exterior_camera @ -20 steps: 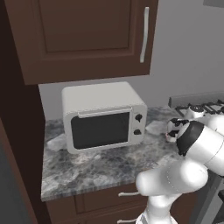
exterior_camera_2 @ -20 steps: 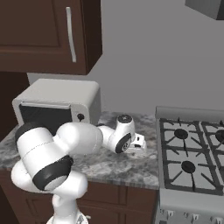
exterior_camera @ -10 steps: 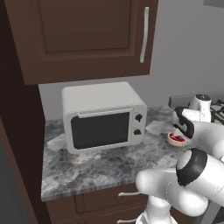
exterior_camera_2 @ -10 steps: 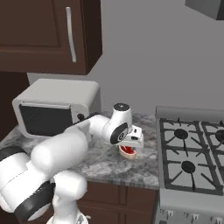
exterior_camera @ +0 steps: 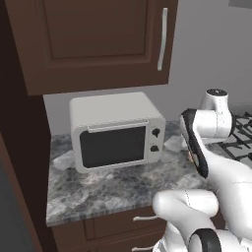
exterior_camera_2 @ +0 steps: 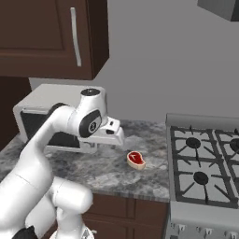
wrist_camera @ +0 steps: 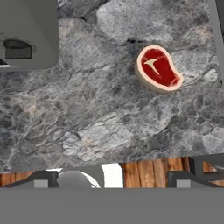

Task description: Open the fridge, remove the pear, carrot, and steak, and place them on any counter.

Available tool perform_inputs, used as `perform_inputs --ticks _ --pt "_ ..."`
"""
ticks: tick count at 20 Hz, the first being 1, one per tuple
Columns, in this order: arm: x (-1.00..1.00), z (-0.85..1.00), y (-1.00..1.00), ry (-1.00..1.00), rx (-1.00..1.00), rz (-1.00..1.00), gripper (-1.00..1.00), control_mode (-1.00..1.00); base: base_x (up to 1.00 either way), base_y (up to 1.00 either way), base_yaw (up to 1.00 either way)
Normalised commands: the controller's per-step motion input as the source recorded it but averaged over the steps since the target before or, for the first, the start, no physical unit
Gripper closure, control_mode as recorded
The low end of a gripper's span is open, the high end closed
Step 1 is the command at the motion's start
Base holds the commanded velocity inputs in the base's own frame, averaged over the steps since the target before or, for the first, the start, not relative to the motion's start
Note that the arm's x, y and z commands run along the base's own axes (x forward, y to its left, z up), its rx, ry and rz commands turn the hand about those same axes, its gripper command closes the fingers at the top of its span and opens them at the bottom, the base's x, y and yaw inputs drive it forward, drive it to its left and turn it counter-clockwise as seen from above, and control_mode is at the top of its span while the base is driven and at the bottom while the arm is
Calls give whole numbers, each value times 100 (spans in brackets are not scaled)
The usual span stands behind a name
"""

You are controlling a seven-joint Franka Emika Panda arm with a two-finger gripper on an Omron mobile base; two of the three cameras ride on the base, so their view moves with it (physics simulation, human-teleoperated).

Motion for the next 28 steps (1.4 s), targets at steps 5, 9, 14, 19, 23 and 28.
perform_inputs --ticks 5,9,14,19,23,28 --pt "-68 100 75 0 3 0 -100 -100 0 0 0" --pt "-59 98 90 0 0 0 -100 -100 0 0 0" --pt "-73 77 51 -3 0 4 -100 -100 0 0 0" --pt "-74 42 -8 -3 0 15 -100 -100 0 0 0" --pt "-53 9 -7 -5 0 18 -100 -100 0 0 0" --pt "-40 1 -6 -3 0 19 -100 -100 0 0 0"
